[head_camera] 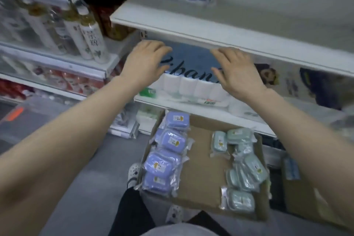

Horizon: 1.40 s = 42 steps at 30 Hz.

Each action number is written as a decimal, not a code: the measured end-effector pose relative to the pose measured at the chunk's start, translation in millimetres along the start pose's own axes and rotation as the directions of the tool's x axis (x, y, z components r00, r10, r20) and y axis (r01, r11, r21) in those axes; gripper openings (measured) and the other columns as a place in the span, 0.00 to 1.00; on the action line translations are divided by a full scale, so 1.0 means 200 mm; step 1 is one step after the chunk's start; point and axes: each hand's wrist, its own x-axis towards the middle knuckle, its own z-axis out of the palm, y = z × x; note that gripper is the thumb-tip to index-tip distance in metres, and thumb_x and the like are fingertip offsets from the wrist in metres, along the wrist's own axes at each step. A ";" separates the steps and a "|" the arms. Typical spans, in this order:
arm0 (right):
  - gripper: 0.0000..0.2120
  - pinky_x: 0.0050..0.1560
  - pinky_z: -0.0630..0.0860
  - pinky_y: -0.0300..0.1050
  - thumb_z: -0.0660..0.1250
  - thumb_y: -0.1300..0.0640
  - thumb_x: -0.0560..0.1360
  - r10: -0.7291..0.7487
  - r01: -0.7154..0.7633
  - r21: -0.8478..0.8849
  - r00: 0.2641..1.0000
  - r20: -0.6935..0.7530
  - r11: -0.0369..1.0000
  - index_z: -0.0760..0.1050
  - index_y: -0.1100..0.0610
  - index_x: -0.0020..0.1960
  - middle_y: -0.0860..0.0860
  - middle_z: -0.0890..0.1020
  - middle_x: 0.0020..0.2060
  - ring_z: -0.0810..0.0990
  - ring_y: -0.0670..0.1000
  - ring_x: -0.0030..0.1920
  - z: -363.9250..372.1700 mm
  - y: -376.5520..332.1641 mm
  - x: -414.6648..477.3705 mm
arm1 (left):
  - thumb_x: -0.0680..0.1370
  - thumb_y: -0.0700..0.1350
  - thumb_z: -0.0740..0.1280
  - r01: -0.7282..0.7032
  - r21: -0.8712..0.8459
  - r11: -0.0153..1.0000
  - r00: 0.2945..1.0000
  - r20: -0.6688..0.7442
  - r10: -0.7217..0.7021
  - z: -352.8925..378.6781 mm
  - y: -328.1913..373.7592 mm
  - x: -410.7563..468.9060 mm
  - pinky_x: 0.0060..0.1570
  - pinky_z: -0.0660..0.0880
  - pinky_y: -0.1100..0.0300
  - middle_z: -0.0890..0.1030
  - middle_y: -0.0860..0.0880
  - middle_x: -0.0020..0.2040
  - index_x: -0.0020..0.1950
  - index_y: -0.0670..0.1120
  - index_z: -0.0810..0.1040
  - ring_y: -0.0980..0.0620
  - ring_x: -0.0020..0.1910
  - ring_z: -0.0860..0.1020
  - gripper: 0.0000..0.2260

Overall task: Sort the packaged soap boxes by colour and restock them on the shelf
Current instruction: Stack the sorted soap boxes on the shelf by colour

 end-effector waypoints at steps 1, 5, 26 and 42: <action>0.24 0.59 0.70 0.57 0.57 0.48 0.81 -0.005 0.005 0.014 1.000 0.009 1.000 0.69 0.61 0.71 0.60 0.76 0.62 0.74 0.62 0.61 0.05 -0.03 -0.08 | 0.74 0.50 0.70 0.011 -0.016 1.000 1.000 0.022 -0.010 0.05 0.03 -0.08 0.63 0.67 0.48 0.77 0.43 0.61 0.66 0.44 0.75 0.40 0.60 0.73 0.22; 0.22 0.58 0.72 0.57 0.59 0.49 0.80 0.009 -0.021 0.107 0.993 0.115 0.994 0.72 0.61 0.69 0.61 0.77 0.60 0.76 0.63 0.59 0.29 -0.19 -0.38 | 0.72 0.47 0.71 0.079 -0.088 0.993 0.987 0.146 -0.066 0.29 0.13 -0.43 0.60 0.69 0.49 0.78 0.43 0.58 0.64 0.44 0.76 0.39 0.57 0.75 0.21; 0.43 0.69 0.65 0.58 0.68 0.46 0.76 0.113 -0.285 0.101 0.645 0.756 0.953 0.47 0.58 0.79 0.63 0.61 0.73 0.64 0.64 0.71 1.47 -0.80 -0.77 | 0.70 0.41 0.74 0.638 -0.125 0.760 0.626 0.659 -0.418 1.12 0.35 -1.62 0.41 0.80 0.45 0.67 0.44 0.67 0.68 0.50 0.65 0.40 0.54 0.74 0.30; 0.46 0.60 0.71 0.59 0.72 0.43 0.69 0.206 -0.350 0.113 0.750 0.629 0.930 0.56 0.63 0.77 0.63 0.72 0.66 0.72 0.64 0.64 1.37 -0.65 -0.78 | 0.77 0.65 0.60 0.955 0.032 0.294 0.179 0.728 -0.661 1.26 0.54 -1.29 0.58 0.71 0.46 0.54 0.40 0.75 0.78 0.46 0.49 0.34 0.64 0.71 0.38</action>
